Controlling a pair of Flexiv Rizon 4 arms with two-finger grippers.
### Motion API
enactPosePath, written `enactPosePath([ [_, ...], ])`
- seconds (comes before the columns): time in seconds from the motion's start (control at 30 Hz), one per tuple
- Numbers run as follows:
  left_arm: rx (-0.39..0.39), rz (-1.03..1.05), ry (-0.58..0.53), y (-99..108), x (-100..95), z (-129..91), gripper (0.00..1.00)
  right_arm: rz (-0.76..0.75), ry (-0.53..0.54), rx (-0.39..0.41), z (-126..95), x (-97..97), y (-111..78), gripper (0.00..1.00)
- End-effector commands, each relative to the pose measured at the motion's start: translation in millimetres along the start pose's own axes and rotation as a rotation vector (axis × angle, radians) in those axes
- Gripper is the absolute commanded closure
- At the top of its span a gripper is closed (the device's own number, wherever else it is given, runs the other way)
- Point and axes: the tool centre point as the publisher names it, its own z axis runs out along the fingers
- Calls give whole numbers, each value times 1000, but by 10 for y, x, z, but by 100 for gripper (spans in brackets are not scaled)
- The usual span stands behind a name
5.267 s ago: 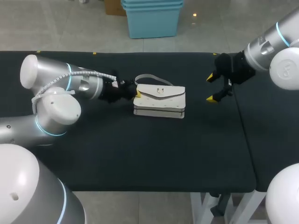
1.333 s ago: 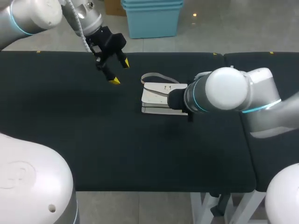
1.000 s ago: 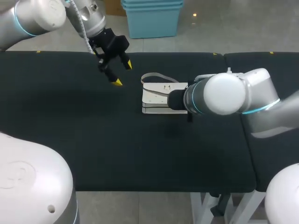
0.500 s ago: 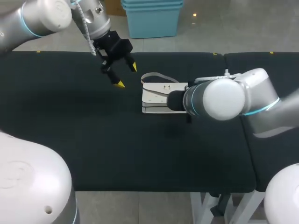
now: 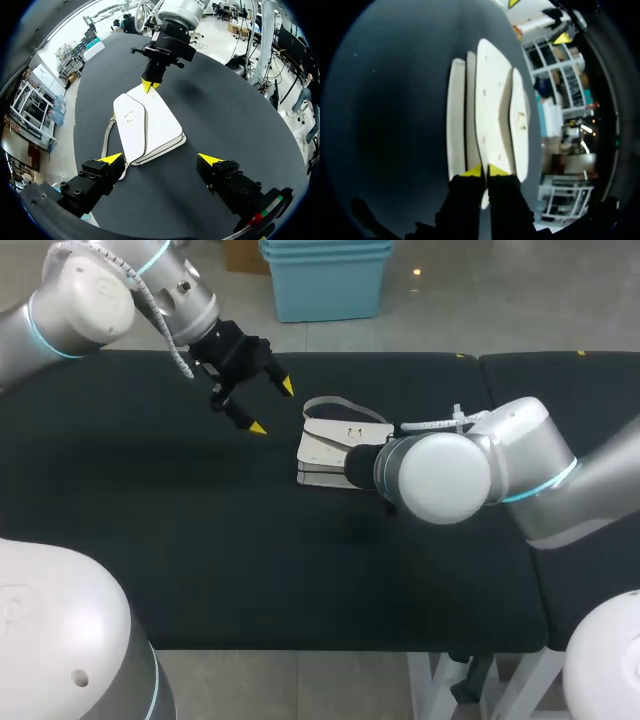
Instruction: Pick up the bag, open it, inspect its contents, close it, and place it on the opposite side
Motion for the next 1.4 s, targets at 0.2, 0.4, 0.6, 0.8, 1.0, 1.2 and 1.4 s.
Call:
enactPosePath([
  [0.2,3,49,-47,-68,3,72,0,1,-42,-4,11,43,1,100],
  [0.4,23,110,-133,-80,-179,296,0,1,-42,-4,11,43,1,100],
  [0.6,63,159,-169,-178,-299,416,0,1,-42,-4,11,43,1,100],
  [0.8,58,211,-194,-246,-358,598,0,1,-42,-4,11,43,1,100],
  [1.0,55,238,-217,-252,-406,783,9,1,-42,-4,11,43,1,100],
  [1.2,58,249,-223,-251,-476,943,16,1,-42,-4,11,43,1,100],
  [1.4,31,272,-251,-262,-522,1063,27,1,-42,-4,11,43,1,100],
])
